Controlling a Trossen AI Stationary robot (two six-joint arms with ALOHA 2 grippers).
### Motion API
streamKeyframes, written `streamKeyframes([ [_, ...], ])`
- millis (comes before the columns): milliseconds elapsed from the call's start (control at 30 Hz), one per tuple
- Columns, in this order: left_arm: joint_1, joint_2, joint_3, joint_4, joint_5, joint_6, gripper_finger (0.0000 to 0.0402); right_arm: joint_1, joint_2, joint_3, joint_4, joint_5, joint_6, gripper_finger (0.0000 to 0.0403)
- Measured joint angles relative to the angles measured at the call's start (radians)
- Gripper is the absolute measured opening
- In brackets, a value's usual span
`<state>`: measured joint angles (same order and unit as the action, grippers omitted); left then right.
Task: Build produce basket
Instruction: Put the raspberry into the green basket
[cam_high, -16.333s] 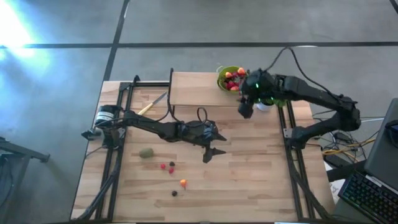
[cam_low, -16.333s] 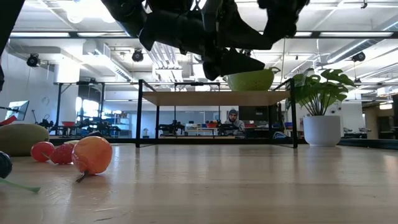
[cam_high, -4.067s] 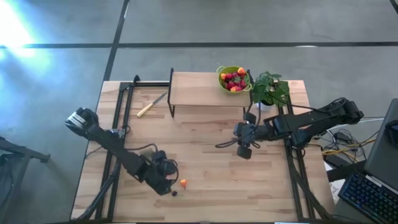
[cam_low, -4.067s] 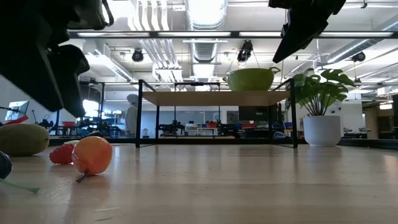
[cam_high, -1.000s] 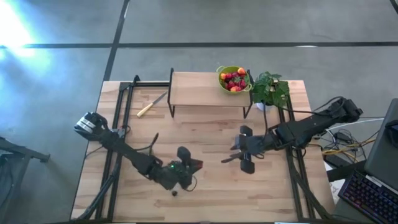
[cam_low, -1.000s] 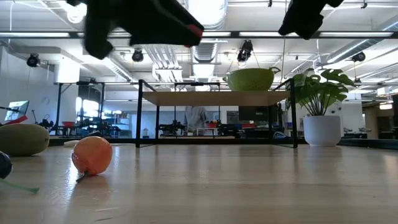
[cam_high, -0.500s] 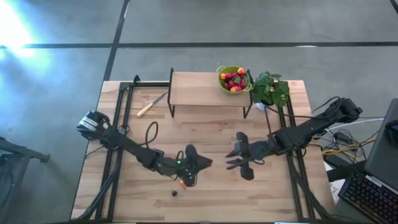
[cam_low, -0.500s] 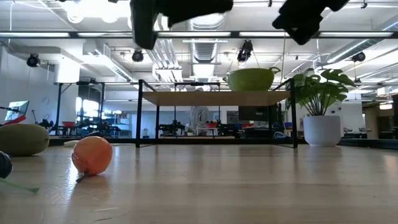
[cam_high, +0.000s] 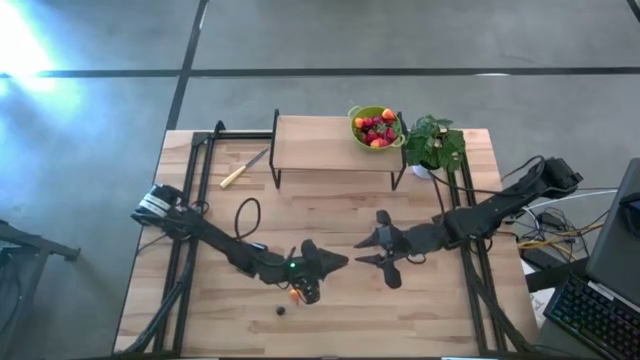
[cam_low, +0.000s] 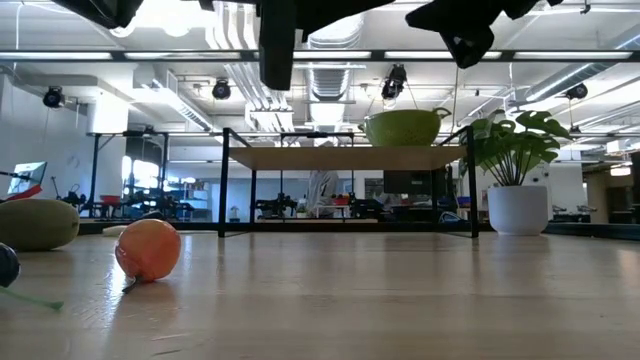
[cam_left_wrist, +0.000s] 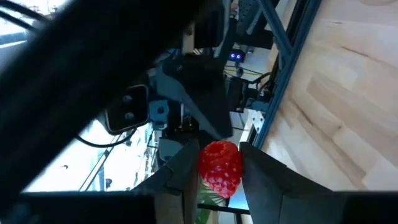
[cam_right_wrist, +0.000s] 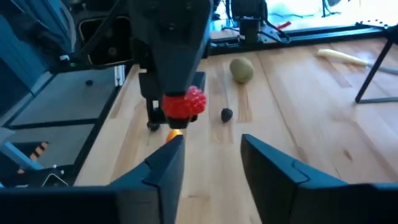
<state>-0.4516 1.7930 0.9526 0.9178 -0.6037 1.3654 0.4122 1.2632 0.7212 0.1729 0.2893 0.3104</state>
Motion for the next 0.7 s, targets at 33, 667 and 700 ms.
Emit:
streamKeyframes([
  [33,0.002,0.0,0.003,0.0,0.0,0.002,0.0104,0.0,0.001,0.0,0.005,0.0,-0.004,0.0162],
  [667,0.073,0.0,0.047,-0.001,0.142,0.017,0.0105,0.0,0.002,0.003,0.081,0.047,-0.03,0.028],
  [700,0.076,0.0,0.049,-0.001,0.143,0.017,0.0105,-0.001,0.002,0.003,0.081,0.05,-0.03,0.0282],
])
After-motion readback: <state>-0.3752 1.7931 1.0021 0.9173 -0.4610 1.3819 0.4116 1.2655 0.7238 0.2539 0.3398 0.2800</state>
